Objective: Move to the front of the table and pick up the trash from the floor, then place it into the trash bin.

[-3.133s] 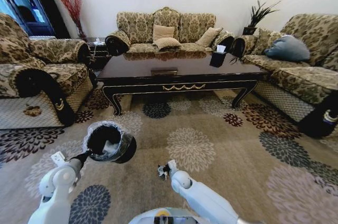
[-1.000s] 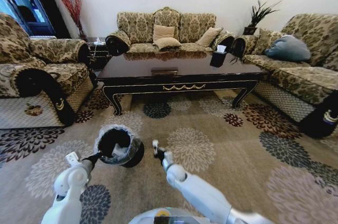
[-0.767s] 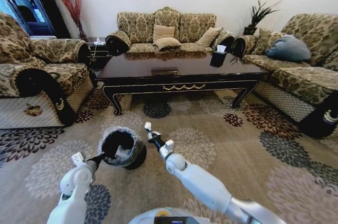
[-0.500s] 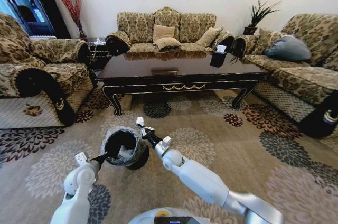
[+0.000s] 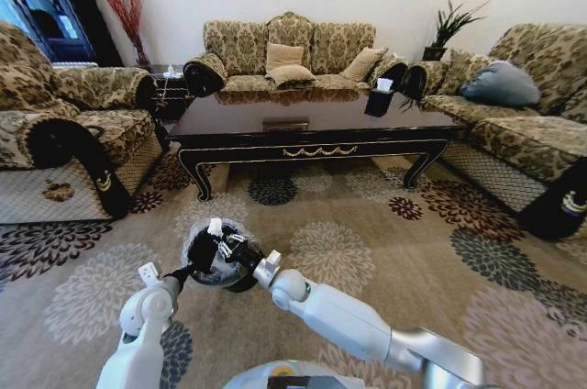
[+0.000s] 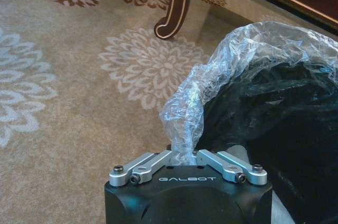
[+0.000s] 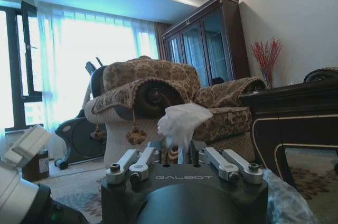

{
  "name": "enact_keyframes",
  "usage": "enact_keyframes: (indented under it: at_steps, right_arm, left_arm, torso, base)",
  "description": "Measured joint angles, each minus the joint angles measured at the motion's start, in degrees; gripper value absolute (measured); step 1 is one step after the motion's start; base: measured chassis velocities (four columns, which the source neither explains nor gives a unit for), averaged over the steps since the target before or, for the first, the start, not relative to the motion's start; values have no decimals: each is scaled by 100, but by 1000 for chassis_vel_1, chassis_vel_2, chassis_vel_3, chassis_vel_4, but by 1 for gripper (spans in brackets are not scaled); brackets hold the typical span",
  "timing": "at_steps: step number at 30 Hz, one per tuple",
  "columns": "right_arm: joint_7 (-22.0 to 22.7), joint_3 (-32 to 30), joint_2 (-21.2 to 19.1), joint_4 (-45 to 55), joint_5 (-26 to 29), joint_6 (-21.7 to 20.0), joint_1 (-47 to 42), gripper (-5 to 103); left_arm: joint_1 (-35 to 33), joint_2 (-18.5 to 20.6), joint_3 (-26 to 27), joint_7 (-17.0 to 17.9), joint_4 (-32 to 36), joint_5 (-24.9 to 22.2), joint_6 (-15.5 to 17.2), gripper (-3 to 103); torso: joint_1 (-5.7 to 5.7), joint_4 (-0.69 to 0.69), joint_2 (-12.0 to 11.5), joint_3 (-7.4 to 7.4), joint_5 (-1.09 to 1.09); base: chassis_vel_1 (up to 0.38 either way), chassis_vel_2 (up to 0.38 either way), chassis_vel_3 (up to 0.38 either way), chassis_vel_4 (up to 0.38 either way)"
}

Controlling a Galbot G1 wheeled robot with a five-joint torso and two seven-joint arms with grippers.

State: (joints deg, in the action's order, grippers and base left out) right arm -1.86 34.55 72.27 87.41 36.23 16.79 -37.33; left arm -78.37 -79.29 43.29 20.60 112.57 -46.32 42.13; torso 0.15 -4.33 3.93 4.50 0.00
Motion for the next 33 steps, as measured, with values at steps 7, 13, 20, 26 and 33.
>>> enact_keyframes:
  at_steps: [7, 13, 20, 26, 33]
  right_arm:
    - [20, 15, -5, -100, -154, 9, -47, 60]
    - [46, 6, -12, -141, -199, 23, -69, 81]
    - [414, -455, 120, -204, -123, -51, -67, 99]
    - [818, -1126, 166, -432, -73, -226, -41, 100]
    - [1312, -2039, 100, -1035, -233, -397, -228, 100]
  left_arm:
    - [-22, -11, -12, 0, 21, 15, 0, 2]
    - [-43, -14, -9, 1, 39, 17, 0, 2]
    - [-46, 83, 93, 3, 53, -20, 0, 2]
    - [-24, 185, 227, 36, -14, -28, 0, 2]
    - [74, 331, 521, 105, -235, -267, -4, 2]
  torso:
    - [0, 0, 0, 0, 0]
    - [0, 0, 0, 0, 0]
    - [0, 1, 0, 0, 0]
    - [0, 0, 0, 0, 0]
    - [0, 0, 0, 0, 1]
  base:
    - [0, 0, 0, 0]
    - [0, 0, 0, 0]
    - [0, 0, 0, 0]
    - [0, 0, 0, 0]
    - [0, 0, 0, 0]
